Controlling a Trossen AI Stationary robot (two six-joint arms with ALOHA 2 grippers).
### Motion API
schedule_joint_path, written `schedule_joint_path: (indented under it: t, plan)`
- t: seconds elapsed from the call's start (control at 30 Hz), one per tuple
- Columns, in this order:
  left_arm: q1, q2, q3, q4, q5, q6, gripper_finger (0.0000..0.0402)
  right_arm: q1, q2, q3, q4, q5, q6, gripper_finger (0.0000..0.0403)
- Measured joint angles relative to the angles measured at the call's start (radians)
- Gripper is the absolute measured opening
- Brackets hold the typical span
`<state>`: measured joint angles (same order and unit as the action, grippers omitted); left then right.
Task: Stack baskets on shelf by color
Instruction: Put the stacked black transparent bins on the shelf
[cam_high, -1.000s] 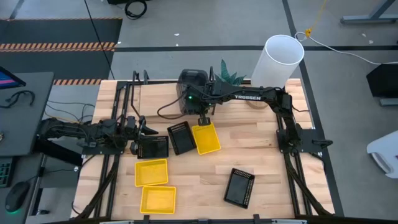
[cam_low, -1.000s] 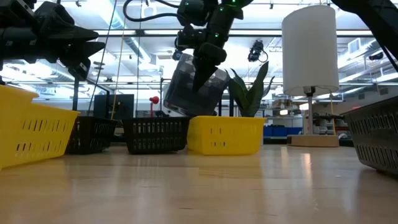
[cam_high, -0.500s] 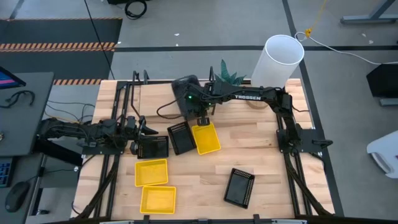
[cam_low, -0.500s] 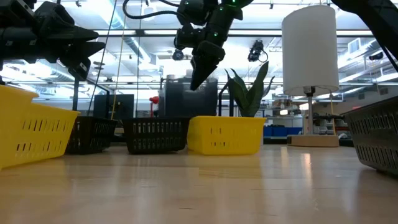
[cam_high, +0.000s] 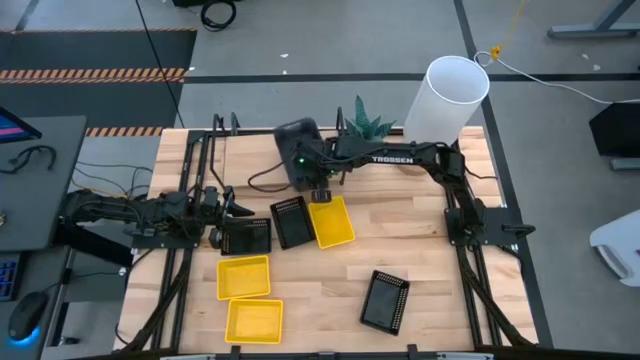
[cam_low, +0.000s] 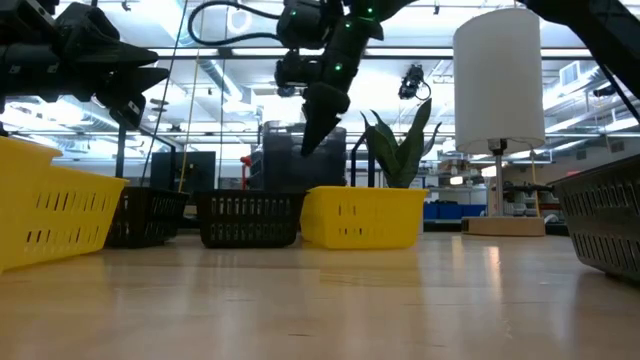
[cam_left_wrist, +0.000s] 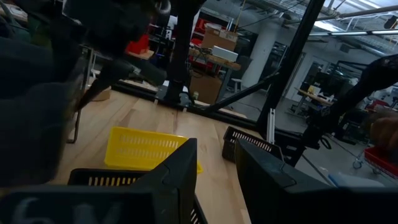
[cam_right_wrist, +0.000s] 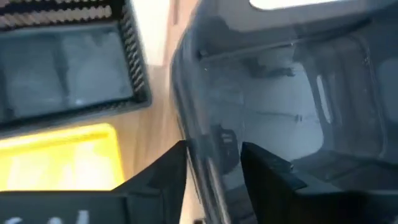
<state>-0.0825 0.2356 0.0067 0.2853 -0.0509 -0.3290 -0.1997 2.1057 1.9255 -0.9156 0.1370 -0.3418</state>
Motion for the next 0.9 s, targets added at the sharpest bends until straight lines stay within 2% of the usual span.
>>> schedule_joint_path:
  t: [0.27,0.5,0.7,0.9]
  plan:
    - [0.000,0.000,0.000,0.001,0.000,0.000,0.0117,0.008,0.003,0.007,-0.017,0.025,0.097,0.0078]
    - [0.000,0.000,0.000,0.001,0.000,0.000,0.0117,0.007,0.003,0.007,-0.078,0.029,0.134,0.0034]
    - [0.000,0.000,0.000,0.001,0.000,0.000,0.0117,0.005,0.002,0.007,-0.103,0.027,0.125,0.0030]
    - [0.000,0.000,0.000,0.001,0.000,0.000,0.0117,-0.006,0.000,0.006,-0.154,0.031,0.122,0.0063]
